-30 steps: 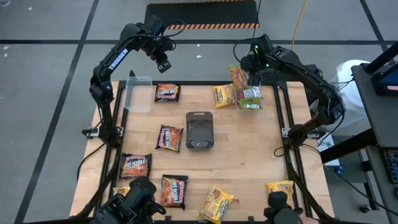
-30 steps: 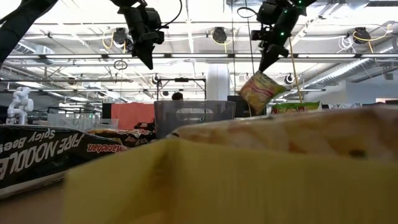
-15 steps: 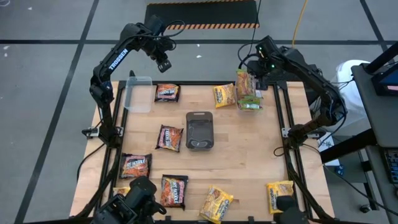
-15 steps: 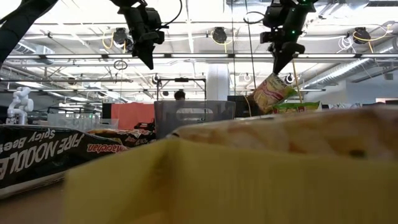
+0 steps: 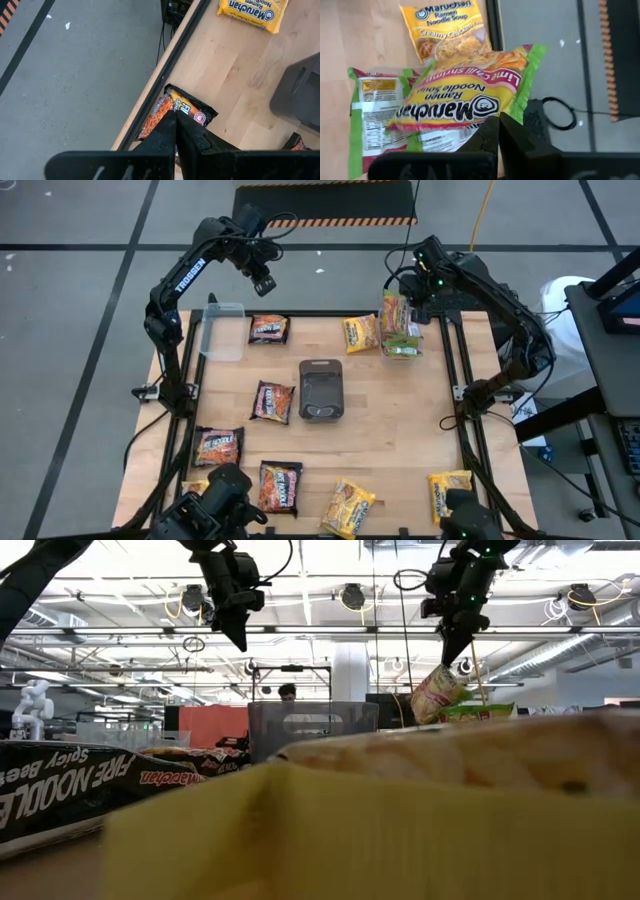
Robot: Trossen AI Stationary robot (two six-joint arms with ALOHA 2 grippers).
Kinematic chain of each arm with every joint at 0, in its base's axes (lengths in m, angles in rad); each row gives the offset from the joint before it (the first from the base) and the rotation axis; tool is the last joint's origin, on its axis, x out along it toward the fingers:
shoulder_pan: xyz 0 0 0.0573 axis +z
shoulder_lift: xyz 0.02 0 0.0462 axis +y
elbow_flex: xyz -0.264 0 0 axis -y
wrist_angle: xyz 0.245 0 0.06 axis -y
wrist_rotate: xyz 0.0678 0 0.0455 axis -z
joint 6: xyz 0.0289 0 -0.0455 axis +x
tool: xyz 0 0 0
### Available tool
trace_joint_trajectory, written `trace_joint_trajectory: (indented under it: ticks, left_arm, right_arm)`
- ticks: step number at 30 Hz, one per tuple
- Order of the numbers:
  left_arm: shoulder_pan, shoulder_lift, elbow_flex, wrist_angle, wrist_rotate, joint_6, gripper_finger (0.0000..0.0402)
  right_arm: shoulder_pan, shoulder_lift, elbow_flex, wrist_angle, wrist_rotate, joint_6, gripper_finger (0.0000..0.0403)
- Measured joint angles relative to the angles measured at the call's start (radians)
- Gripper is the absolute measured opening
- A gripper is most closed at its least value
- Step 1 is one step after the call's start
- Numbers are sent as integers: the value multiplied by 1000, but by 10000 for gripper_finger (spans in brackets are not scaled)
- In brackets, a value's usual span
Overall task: Sort Maruchan noodles
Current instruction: Put the green noodle pack into the right transparent bin
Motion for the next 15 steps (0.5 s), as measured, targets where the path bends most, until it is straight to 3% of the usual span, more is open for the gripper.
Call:
trace_joint_trajectory:
  ticks: [9,15]
  left_arm:
    - [0,0,0,0,0,-3,5]
    - [0,0,0,0,0,-4,5]
  right_arm:
    - [-14,23,-8,-28,4,109,0]
    - [-45,23,-97,-30,12,158,0]
